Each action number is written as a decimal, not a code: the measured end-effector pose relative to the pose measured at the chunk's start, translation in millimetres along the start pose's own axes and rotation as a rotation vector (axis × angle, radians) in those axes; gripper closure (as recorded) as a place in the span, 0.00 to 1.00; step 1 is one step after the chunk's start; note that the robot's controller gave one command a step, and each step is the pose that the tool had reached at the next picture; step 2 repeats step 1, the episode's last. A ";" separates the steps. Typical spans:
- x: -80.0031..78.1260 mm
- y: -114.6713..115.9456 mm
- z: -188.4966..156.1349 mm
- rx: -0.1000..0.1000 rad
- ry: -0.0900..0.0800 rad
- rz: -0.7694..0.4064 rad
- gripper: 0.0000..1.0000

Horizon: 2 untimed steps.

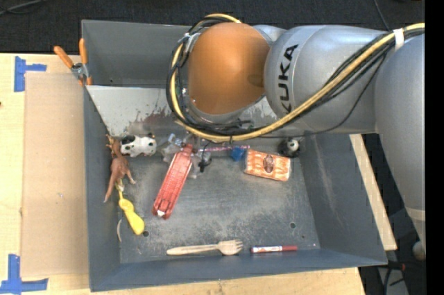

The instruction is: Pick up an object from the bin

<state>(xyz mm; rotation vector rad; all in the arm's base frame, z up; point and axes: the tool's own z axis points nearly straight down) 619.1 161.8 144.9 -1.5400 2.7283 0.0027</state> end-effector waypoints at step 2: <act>-0.3 0.9 -25.1 -0.002 0.001 0.003 1.00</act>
Offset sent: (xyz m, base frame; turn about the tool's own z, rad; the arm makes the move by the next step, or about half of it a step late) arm -0.0004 0.0002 0.0605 0.0015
